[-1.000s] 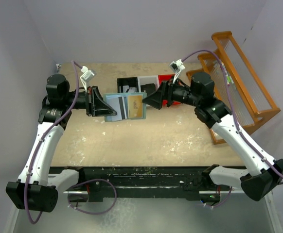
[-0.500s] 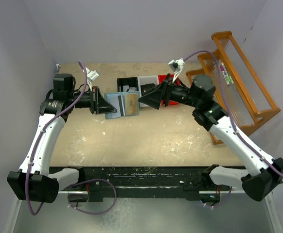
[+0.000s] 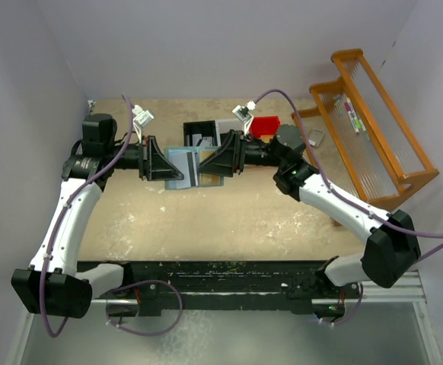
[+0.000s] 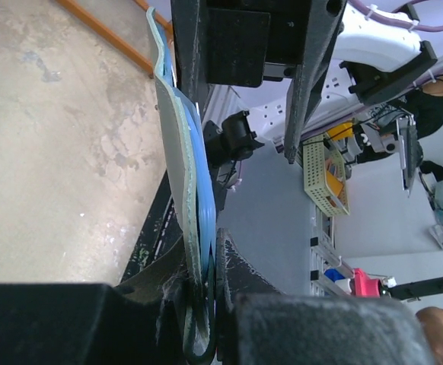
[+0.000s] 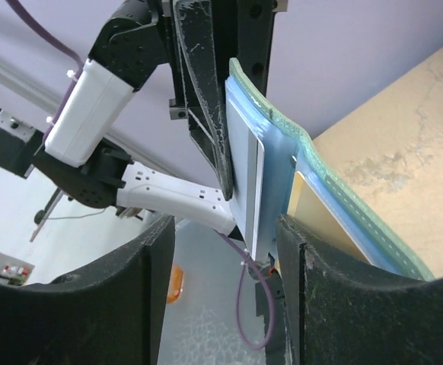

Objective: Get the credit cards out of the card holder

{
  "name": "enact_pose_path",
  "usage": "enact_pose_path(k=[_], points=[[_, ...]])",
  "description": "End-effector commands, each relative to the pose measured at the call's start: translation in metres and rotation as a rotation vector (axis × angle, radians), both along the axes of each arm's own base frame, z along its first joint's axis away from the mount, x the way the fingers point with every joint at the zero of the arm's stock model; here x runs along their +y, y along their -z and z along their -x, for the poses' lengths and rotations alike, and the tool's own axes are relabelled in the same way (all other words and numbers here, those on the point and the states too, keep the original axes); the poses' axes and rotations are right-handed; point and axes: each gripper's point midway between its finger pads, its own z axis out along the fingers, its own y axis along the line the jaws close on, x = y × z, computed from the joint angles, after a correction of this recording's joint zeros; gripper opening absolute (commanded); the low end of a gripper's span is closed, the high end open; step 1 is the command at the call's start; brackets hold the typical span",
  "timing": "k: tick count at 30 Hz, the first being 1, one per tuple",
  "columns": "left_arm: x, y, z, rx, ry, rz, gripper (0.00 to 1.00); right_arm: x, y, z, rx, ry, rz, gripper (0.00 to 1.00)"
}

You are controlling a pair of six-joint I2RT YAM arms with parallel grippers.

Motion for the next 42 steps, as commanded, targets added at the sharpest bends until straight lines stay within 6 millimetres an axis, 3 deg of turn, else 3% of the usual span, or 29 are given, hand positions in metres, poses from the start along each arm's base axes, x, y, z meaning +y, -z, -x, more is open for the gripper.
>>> enact_pose_path(k=[1,9,19,23,26,28,33,37,42], points=[[-0.001,-0.021,0.015,-0.065,0.076,0.056,0.0,0.004,-0.023,0.017,-0.071,-0.067,-0.085,0.56],[-0.001,-0.022,0.016,-0.068,0.074,0.057,0.0,0.02,-0.017,0.026,-0.051,-0.113,-0.093,0.3],[-0.001,-0.028,0.022,-0.078,0.089,0.069,0.0,0.019,-0.021,0.033,-0.051,-0.14,-0.121,0.03],[-0.001,-0.032,0.027,-0.075,0.112,0.085,0.0,0.014,-0.023,0.044,-0.05,-0.189,-0.144,0.04],[-0.001,-0.033,0.03,-0.079,0.12,0.09,0.0,0.014,-0.025,0.044,-0.05,-0.192,-0.16,0.2],[-0.001,-0.034,0.031,-0.079,0.123,0.091,0.0,0.015,-0.027,0.043,-0.041,-0.194,-0.17,0.22],[-0.001,-0.034,0.031,-0.077,0.124,0.092,0.0,0.015,-0.03,0.044,-0.034,-0.213,-0.191,0.14],[-0.001,-0.035,0.032,-0.081,0.126,0.093,0.0,0.013,-0.03,0.044,-0.028,-0.205,-0.189,0.02],[-0.001,-0.037,0.033,-0.085,0.13,0.095,0.0,0.005,-0.028,0.04,-0.023,-0.184,-0.184,0.0]])
